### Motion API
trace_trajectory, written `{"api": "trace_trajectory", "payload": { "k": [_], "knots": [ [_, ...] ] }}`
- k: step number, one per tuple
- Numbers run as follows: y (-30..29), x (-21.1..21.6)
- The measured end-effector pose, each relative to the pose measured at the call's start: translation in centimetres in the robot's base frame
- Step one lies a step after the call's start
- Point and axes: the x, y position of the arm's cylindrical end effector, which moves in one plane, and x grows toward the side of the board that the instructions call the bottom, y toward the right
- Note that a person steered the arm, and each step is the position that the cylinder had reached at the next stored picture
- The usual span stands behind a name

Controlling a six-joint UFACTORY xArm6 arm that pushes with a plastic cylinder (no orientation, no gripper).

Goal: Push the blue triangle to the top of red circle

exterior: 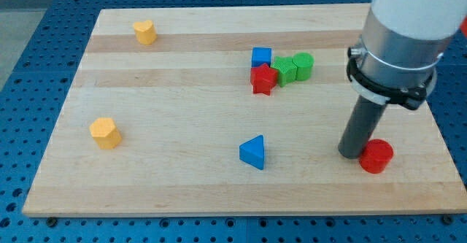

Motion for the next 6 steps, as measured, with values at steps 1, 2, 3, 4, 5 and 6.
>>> {"api": "trace_trajectory", "payload": {
  "k": [1,2,3,4,5,6],
  "knots": [
    [-0.1,-1.9],
    [-3.1,-7.3],
    [-10.2,-8.9],
    [-17.7,-6.6],
    [-24.1,-4.6],
    [-26.9,-1.5]
  ]
}}
